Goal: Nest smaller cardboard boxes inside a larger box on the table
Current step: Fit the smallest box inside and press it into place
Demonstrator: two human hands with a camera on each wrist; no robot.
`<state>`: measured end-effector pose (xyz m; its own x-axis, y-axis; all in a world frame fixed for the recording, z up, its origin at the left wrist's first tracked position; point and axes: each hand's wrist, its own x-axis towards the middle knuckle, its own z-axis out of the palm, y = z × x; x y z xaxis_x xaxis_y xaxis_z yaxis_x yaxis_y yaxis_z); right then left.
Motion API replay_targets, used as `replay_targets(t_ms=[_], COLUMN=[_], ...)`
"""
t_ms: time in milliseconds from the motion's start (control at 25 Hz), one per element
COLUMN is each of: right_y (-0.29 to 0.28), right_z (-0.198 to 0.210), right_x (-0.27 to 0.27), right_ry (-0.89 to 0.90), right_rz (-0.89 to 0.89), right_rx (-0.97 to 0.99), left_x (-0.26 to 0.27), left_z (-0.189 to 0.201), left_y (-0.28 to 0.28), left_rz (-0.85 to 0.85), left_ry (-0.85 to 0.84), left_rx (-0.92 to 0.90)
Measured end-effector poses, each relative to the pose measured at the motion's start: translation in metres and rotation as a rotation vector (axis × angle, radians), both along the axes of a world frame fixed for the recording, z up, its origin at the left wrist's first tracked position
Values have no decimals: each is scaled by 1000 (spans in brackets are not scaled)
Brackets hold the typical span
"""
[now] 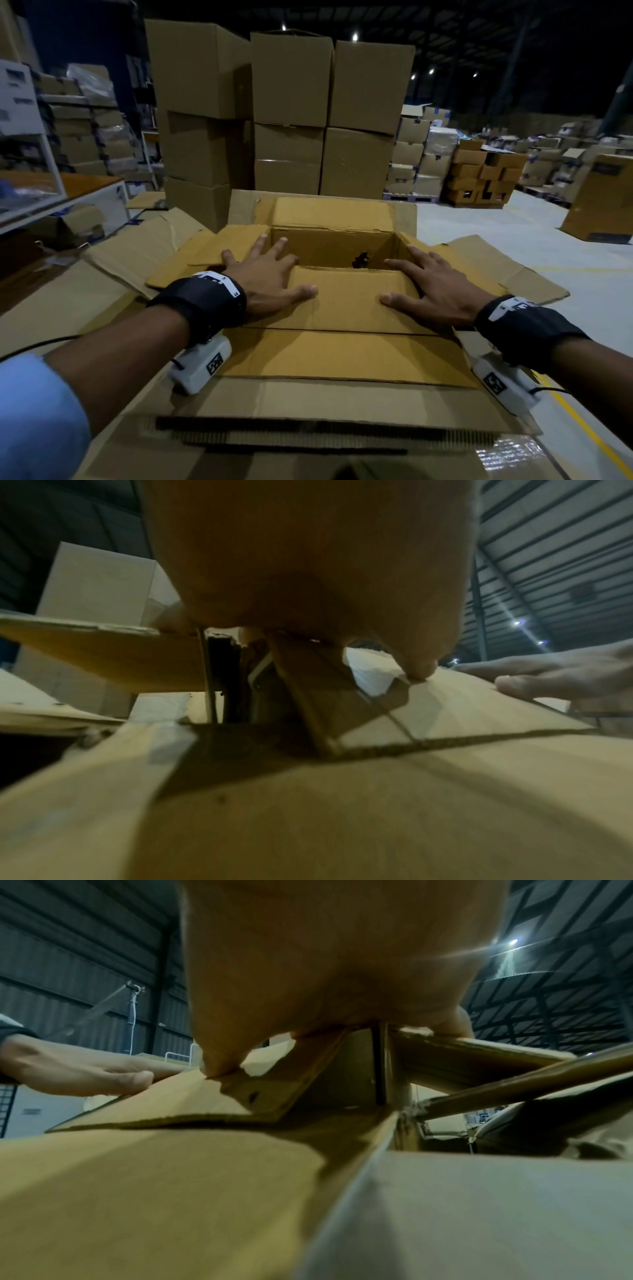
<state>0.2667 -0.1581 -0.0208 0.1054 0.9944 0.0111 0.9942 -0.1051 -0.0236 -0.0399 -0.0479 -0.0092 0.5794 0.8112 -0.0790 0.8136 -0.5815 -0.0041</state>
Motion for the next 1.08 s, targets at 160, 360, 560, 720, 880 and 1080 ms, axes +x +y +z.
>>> replay_targets(t_ms=[160,360,560,720,880,1080], right_y=[-2,-7,-6,-6,-4,-4], right_z=[-2,-2,-4,-7,-8,-7], right_x=[1,2,-1,3,5,5], right_ry=[14,36,10,-27,-36,-15], right_rz=[-16,-12,-8,9,6,4], right_rx=[28,74,83,80,58,46], left_x=[-1,-2,-2,-2,-2,0], left_z=[-3,-10,-10,-11,-7,-7], left_y=[-2,-3,-3,-6,-6,-7], left_rz=[-3,8,12,16,15,27], left_ry=[-91,-144,-133,-109,-96,-87], left_rx=[18,29,28,17,-15,-24])
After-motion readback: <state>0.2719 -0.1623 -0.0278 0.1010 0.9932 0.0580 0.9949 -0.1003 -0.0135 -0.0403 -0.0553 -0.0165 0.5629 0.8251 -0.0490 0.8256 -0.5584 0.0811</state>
